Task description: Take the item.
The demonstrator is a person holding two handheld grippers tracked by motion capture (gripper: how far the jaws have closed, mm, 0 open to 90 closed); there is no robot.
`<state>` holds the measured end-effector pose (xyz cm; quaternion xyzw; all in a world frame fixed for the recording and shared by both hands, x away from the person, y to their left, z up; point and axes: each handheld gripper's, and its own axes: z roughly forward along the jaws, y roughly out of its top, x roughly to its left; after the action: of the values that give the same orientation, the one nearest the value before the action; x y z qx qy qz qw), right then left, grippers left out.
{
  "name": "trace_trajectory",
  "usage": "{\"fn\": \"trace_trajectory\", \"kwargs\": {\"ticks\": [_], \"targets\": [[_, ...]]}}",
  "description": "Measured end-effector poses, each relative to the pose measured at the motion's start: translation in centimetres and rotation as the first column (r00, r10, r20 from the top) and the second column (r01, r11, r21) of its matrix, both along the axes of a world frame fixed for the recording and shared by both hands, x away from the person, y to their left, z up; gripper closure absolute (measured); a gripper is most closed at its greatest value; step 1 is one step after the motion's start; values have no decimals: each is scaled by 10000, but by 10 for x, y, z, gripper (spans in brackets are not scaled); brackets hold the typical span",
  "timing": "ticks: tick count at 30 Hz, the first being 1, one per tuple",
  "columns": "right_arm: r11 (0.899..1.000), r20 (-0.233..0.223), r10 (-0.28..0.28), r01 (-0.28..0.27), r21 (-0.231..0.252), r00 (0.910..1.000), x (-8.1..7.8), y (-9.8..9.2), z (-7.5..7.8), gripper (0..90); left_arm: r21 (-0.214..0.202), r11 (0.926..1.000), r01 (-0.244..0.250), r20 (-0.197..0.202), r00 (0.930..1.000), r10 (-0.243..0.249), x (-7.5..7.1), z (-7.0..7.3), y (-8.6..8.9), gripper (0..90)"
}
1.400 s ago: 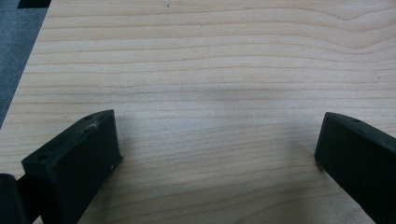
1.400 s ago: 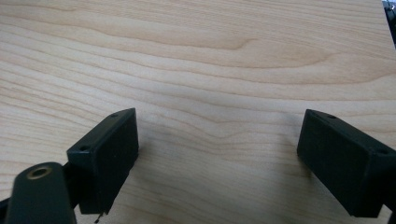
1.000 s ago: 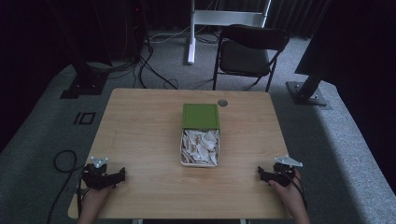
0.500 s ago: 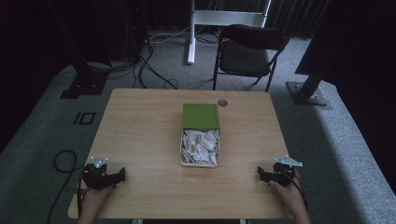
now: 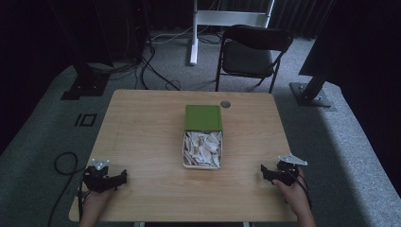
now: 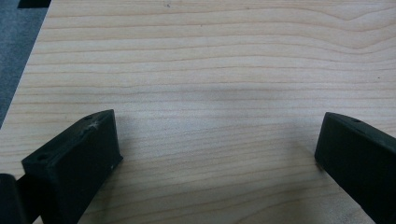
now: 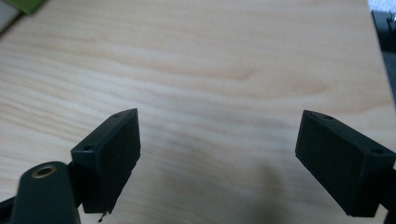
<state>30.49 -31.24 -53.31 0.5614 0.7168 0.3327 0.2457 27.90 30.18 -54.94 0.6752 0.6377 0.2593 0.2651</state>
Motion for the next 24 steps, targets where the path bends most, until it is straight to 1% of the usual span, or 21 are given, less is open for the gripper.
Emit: {"fn": "trace_trajectory", "kwargs": {"ticks": [1, 2, 3, 4, 8, 9, 13, 14, 15, 16, 17, 20, 24], "targets": [[9998, 120, 40, -42, 184, 9999, 1, 2, 7, 137, -2, 10000, -4, 5, 10000, 4, 0, 0, 0, 7], [9996, 151, 75, -79, 282, 9999, 1, 3, 9, 137, -2, 10000, -4, 5, 10000, 4, 0, 0, 0, 7], [9996, 151, 75, -79, 282, 9999, 1, 3, 9, 137, 0, 10000, -4, 5, 10000, 4, 0, 0, 0, 7], [9987, 258, 139, -151, 478, 9996, 2, 5, 14, 137, -1, 10000, -2, 4, 10000, 2, 0, 0, 0, 7], [9987, 380, 123, -142, 495, 9992, 4, 8, 20, 137, -18, 10000, -16, 23, 10000, 16, 0, 0, 0, 7], [9983, 495, 162, -190, 556, 9986, 4, 10, 25, 138, -17, 10000, -16, 21, 10000, 16, 0, 0, 0, 7], [9981, 652, 189, -226, 566, 9977, 3, 14, 33, 138, -18, 10000, -17, 22, 10000, 17, 0, 0, 0, 7], [9980, 710, 235, -275, 563, 9972, 3, 15, 36, 138, -14, 10000, -14, 21, 10000, 14, 0, 0, 0, 7], [9977, 823, 295, -344, 587, 9962, 3, 19, 43, 138, -16, 10000, -13, 19, 10000, 13, 0, 0, 0, 7], [9977, 823, 295, -344, 587, 9962, 3, 19, 43, 138, -16, 10000, -13, 19, 10000, 13, 0, 0, 0, 7], [9971, 967, 373, -435, 628, 9946, 3, 22, 49, 142, -16, 10000, -14, 21, 10000, 14, 0, 0, 0, 7], [9964, 1017, 438, -509, 684, 9938, 3, 27, 54, 143, -18, 10000, -17, 22, 10000, 17, 0, 0, 0, 7], [9936, 1242, 688, -791, 803, 9899, 5, 39, 64, 155, -22, 10000, -22, 27, 10000, 22, 0, 0, 0, 7]]}}
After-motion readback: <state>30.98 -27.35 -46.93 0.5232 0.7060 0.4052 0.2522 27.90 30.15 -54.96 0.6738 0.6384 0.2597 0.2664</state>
